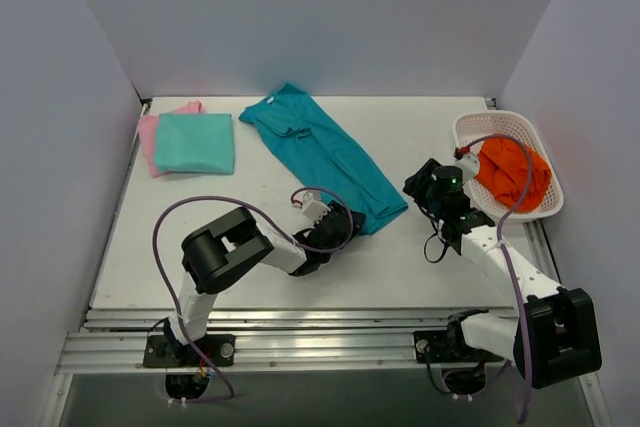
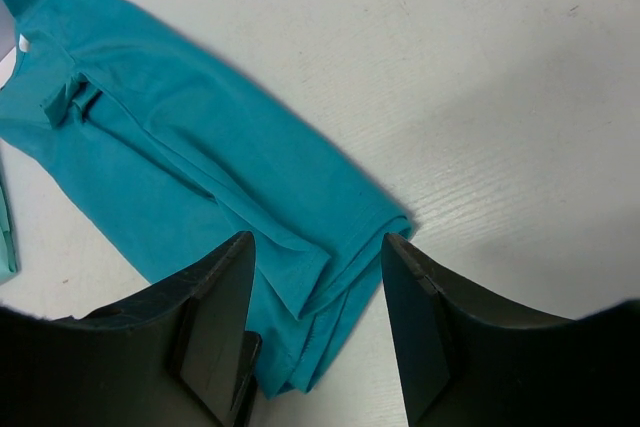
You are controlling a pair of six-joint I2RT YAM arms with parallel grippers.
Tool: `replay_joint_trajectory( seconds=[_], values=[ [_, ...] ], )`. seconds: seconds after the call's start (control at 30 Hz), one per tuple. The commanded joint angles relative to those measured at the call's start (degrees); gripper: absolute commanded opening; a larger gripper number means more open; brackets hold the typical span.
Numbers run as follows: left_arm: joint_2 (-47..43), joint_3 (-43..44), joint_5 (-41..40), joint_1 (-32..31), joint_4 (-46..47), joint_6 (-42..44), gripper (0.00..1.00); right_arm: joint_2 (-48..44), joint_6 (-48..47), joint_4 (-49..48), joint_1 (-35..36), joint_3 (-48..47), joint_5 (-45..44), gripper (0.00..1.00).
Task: Fold and stack the t-shirts
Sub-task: Rotate the tshirt 90 degrees
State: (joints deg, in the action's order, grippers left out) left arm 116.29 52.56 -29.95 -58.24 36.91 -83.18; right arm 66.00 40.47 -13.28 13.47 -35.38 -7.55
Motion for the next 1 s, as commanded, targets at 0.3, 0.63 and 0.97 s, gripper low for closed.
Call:
replay_joint_trajectory(
  seconds=[0.3, 0.63, 0.97],
  values=[
    [2.72, 0.45, 4.99, 2.07, 5.89, 4.33, 0.02, -0.08, -0.83, -0.78, -0.38, -0.22, -1.94, 0.49],
    [-19.94, -22.74, 2.8, 8.4, 2.39, 7.94, 0.02, -5.35, 5.4, -7.2, 4.53, 7.77, 2.29, 0.49],
    [-45.17, -34.88, -4.5, 7.09, -16.95, 7.15, 0.02, -4.07, 17.0, -12.62, 38.09, 13.31, -15.71, 0.48]
  ],
)
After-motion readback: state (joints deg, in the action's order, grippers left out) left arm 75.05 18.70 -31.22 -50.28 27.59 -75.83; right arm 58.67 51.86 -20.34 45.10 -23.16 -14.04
